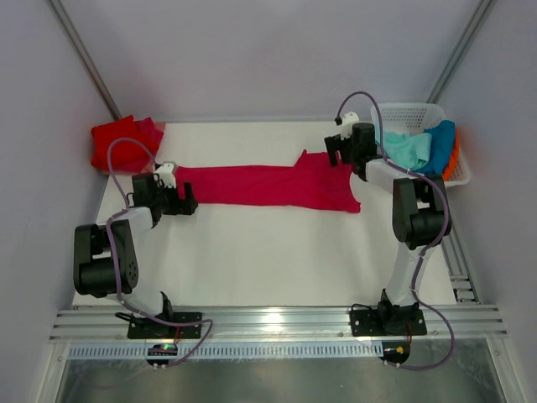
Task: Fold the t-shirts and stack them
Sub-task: Fold the tshirt
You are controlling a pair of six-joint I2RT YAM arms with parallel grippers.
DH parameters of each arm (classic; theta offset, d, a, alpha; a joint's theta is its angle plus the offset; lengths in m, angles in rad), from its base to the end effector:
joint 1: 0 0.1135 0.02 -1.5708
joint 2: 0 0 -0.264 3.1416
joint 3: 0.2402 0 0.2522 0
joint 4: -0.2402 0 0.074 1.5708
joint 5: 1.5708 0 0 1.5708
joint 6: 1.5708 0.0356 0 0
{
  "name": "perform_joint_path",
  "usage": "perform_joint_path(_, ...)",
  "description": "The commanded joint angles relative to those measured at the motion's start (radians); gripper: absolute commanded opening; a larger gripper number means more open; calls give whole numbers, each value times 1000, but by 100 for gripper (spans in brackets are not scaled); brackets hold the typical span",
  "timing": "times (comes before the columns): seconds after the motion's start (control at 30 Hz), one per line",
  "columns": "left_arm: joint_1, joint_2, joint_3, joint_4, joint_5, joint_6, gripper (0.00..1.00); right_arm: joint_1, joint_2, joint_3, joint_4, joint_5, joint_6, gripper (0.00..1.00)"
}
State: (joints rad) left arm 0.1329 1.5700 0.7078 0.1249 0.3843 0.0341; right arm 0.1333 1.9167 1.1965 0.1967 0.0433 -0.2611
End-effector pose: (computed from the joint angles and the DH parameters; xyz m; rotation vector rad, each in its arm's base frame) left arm 0.3031 0.0270 0.1586 0.0828 2.2665 -0.3547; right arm 0.4245 0.0554 0.1906 -0.3849 2.0605 -0.1226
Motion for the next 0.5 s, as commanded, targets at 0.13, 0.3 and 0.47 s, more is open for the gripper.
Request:
perform_joint_path(0.13,1,-5,24,9,4,7,99,3,220,534,-357,-178,-87,99)
perform_joint_path(0.3,2,-2,27,5,5,10,99,9,386,839,-540,-347,-159,99)
perform_joint_path(0.47,-1,2,32,1,8,12,99,25,462,953,-611,-447,-245,99)
